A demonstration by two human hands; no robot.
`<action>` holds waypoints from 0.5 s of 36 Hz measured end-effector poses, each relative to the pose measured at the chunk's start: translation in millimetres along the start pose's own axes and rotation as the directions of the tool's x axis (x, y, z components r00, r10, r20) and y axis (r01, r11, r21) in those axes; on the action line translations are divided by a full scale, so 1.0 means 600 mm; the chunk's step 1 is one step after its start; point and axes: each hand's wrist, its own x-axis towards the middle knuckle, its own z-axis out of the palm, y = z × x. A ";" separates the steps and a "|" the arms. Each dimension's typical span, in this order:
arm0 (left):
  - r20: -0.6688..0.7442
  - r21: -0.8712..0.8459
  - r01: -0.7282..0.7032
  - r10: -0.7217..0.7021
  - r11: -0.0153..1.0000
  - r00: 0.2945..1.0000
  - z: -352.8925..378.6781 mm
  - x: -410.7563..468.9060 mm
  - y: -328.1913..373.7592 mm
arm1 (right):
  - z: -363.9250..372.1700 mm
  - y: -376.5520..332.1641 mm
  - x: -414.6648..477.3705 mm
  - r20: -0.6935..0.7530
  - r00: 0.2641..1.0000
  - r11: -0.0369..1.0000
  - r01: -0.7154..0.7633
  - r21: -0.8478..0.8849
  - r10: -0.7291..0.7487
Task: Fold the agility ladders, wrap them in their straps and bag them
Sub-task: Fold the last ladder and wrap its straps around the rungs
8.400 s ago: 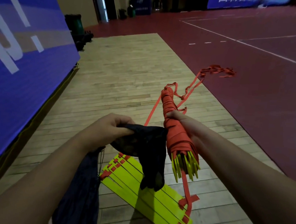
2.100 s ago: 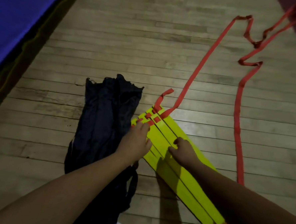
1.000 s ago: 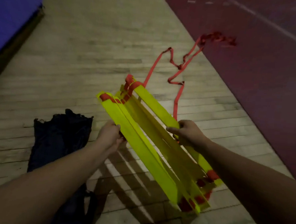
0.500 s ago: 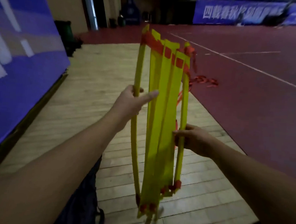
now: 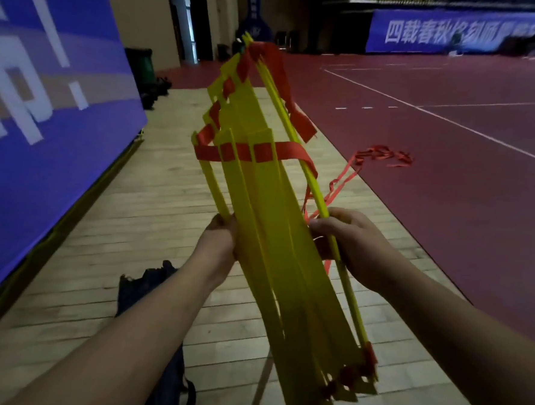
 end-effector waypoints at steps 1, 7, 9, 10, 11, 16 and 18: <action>0.045 -0.027 0.034 -0.033 0.999 0.998 0.009 -0.001 -0.001 | 0.001 -0.002 0.002 -0.031 0.999 1.000 0.011 0.006 -0.011; 0.086 -0.036 0.117 -0.114 0.992 0.990 0.043 0.010 -0.015 | 0.005 -0.002 0.007 -0.144 0.989 0.998 0.019 -0.061 -0.028; 0.128 0.019 0.037 -0.039 0.999 0.991 0.057 0.008 -0.018 | 0.007 0.000 0.009 -0.163 0.986 0.995 0.018 -0.096 -0.034; 0.147 0.016 0.013 -0.015 1.000 0.989 0.063 0.009 -0.020 | 0.007 0.002 0.011 -0.169 0.985 0.995 0.016 -0.103 -0.034; 0.160 0.009 -0.008 0.007 1.000 0.987 0.068 0.010 -0.022 | 0.007 0.004 0.012 -0.173 0.984 0.994 0.014 -0.106 -0.033; 0.258 -0.031 -0.082 0.087 0.996 0.962 0.081 0.020 -0.032 | 0.005 0.002 0.015 -0.156 0.988 0.996 0.005 -0.087 -0.018; 0.257 -0.049 -0.105 0.114 0.993 0.960 0.083 0.027 -0.028 | 0.001 0.000 0.016 -0.157 0.988 0.999 -0.009 -0.045 0.002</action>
